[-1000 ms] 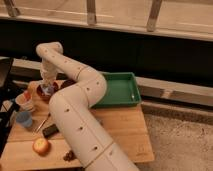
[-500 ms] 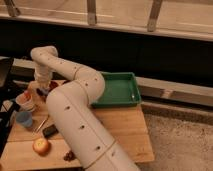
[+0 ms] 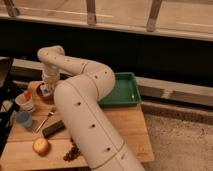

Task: Wipe red bowl with towel

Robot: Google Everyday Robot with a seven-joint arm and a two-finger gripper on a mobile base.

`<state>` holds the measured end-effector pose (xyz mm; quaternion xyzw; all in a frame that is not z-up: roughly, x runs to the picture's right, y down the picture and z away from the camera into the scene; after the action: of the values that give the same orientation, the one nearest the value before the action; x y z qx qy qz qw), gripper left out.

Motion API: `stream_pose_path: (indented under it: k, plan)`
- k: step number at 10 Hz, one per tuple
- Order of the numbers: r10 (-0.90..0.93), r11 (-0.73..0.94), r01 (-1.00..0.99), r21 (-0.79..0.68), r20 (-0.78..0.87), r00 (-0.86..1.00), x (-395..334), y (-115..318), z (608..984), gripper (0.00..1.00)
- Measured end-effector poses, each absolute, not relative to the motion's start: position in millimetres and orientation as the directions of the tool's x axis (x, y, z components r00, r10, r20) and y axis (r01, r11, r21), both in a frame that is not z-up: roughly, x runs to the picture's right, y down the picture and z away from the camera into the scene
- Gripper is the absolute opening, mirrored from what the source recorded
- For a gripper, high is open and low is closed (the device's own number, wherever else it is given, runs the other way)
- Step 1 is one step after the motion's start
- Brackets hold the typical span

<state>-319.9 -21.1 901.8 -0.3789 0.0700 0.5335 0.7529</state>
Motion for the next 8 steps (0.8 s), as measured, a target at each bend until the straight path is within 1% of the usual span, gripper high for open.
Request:
stream_pose_path:
  k: [2,4,6,8]
  plan:
    - [0.763,0.150,-0.859,-0.489,-0.495,0.415,-318.3,-39.4,912.0,0.00]
    - [0.771,0.164,-0.847,-0.506,-0.470,0.430,-336.7,-48.1,914.7,0.00]
    - [0.773,0.172,-0.824,-0.540,-0.444,0.453,-357.2,-44.9,908.8,0.00]
    - [0.767,0.172,-0.800,-0.575,-0.432,0.475,-374.9,-29.8,898.3,0.00]
